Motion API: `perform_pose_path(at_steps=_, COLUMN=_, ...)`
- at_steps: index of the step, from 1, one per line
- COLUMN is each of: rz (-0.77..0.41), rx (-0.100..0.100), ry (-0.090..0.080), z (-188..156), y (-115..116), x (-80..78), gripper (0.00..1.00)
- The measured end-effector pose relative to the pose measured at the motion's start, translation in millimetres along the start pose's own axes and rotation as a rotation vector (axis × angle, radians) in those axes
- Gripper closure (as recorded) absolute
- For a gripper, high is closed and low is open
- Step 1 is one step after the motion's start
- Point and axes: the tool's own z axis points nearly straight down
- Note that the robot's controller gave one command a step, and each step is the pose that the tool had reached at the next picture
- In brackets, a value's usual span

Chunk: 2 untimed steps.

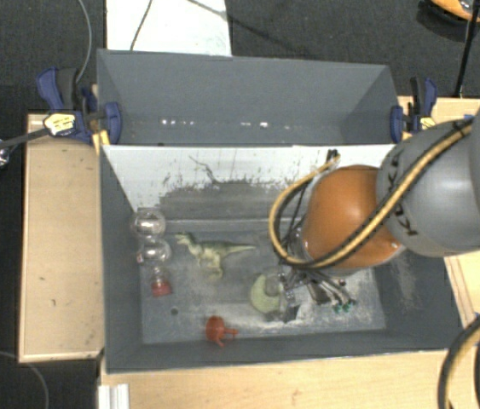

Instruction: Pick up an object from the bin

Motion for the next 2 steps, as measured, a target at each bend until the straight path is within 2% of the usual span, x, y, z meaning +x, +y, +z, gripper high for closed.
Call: perform_pose_path(at_steps=2, rz=0.001, rx=0.0, ry=-0.006, z=-12.7, y=0.0, x=-1.3, gripper=1.0)
